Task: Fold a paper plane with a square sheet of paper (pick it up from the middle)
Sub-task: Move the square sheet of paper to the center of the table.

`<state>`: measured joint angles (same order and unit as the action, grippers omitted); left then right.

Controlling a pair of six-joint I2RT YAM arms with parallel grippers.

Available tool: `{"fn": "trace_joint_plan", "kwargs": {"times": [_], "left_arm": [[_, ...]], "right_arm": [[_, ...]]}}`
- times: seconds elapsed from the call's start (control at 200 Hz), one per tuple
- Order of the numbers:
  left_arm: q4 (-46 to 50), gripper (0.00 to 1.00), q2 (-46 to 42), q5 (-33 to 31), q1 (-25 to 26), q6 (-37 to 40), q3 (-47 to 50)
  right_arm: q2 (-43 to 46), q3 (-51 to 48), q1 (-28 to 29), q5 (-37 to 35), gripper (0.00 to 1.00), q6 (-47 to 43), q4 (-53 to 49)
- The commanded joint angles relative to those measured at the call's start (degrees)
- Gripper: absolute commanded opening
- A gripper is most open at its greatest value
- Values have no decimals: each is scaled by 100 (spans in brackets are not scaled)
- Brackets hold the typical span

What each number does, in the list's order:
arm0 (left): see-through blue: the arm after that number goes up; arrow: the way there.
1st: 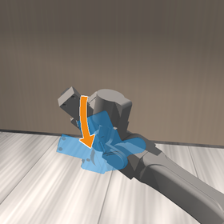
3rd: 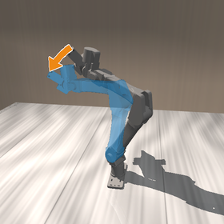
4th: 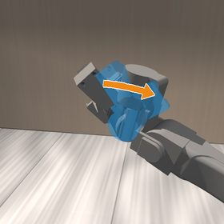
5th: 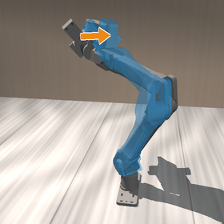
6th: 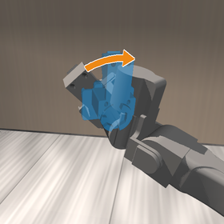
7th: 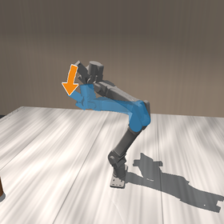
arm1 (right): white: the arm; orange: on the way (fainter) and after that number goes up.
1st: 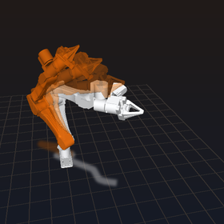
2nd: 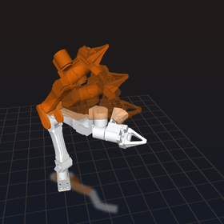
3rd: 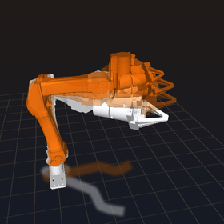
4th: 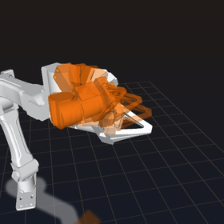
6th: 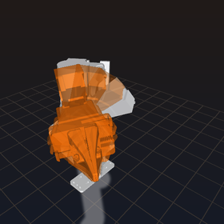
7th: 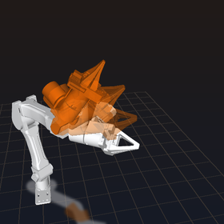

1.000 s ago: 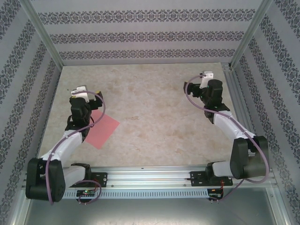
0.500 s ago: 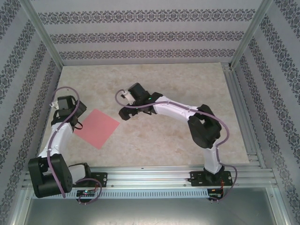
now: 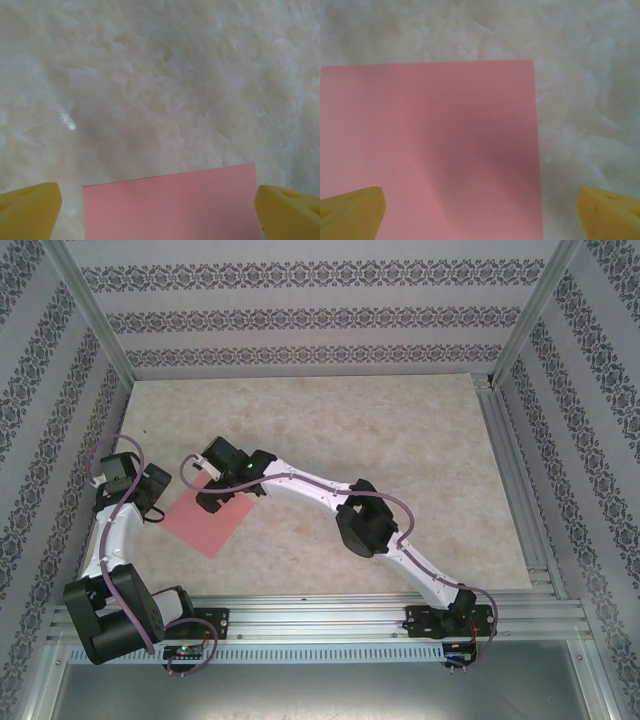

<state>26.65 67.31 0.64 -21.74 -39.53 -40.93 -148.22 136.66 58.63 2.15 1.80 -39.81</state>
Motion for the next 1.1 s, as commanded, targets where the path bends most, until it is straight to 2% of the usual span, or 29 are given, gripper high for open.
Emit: {"fn": "trace_joint_plan", "kwargs": {"times": [0.0,0.225,0.355,0.649,0.764,1.099], "left_arm": [[121,100,19,263,-41,39,89],[113,100,2,518,-35,191,155],[44,100,-14,688,-36,217,182],[-194,100,96,1207,-2,248,212],[-252,100,165,1328,79,274,193],[-327,100,420,1523,687,314,-52]], "right_arm": [[-365,398,51,-180,98,-5,-299],[-576,313,59,-494,98,-24,-462],[-373,-38,52,-781,98,-56,-505],[759,-1863,-341,-1040,98,272,82],[1365,-2829,-556,-1368,98,393,307],[3212,-5824,-1456,-1719,98,1096,747]]}}
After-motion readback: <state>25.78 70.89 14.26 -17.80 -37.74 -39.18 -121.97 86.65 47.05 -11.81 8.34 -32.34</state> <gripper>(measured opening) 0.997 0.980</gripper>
